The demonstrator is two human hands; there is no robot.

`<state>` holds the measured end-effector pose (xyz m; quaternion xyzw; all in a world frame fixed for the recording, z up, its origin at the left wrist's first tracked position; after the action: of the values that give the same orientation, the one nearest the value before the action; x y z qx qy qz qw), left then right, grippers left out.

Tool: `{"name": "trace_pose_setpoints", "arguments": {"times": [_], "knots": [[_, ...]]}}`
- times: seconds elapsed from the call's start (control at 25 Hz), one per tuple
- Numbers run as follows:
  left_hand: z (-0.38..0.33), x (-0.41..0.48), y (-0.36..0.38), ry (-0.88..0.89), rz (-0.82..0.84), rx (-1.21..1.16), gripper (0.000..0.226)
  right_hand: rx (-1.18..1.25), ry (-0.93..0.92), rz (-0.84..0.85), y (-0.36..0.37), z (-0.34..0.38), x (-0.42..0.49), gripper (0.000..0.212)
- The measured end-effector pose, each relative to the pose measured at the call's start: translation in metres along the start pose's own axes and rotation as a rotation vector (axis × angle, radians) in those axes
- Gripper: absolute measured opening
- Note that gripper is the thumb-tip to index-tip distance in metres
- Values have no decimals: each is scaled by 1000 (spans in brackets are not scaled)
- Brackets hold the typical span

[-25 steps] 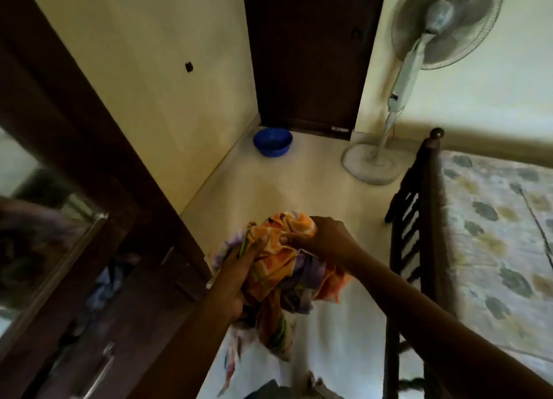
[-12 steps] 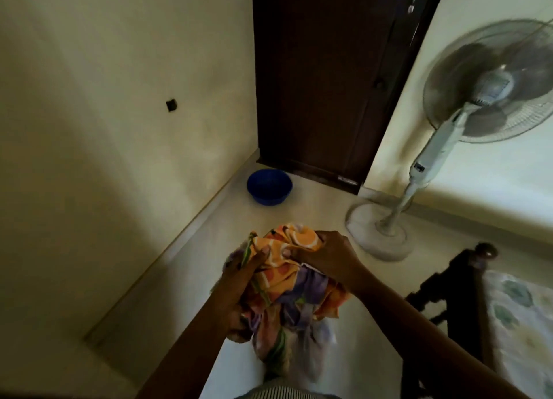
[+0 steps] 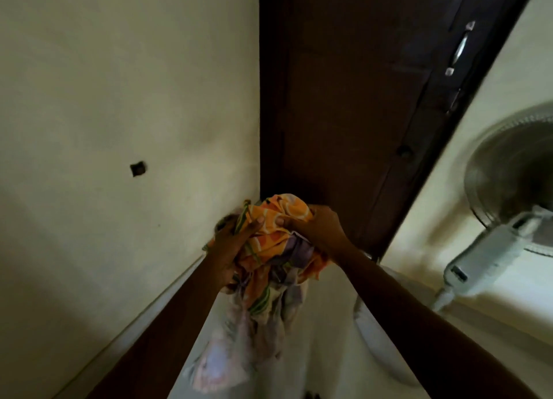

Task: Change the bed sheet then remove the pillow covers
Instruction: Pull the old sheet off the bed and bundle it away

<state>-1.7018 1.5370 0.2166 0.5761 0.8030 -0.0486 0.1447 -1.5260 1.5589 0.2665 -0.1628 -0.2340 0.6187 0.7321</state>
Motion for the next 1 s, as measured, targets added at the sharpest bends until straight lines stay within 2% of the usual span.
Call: {"name": "trace_pose_setpoints", "arguments": {"times": [0.12,0.2,0.24,0.36,0.48,0.76,0.92,1.0], "knots": [[-29,73,46,17,-86,-91,72,47,-66,73,0,1,104,26],[-45,120,69,42,-130,-142,74,45,-124,119,5,5,169,17],[-53,143,80,51,-140,-165,73,38,-155,132,9,8,199,17],[-71,202,104,57,-165,-235,43,1,-216,150,22,12,271,21],[-86,260,125,33,-185,-264,31,-30,-242,143,38,10,337,35],[-73,360,158,-74,-225,-239,34,-13,-193,246,85,-34,444,38],[-40,403,164,-177,-325,-214,33,15,-177,416,133,-66,485,25],[-23,419,165,-264,-373,-139,44,19,-155,509,162,-84,505,25]]}}
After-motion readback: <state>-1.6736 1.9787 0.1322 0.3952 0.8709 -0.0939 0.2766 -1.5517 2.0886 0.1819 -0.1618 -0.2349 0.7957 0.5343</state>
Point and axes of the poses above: each hand's wrist, its own x-axis towards the middle knuckle, its own y-axis out of the palm, z = x × y, the point moved 5 cm from there along x, towards the middle knuckle, and after that the axes turned 14 degrees about -z, right-handed, at the moved point
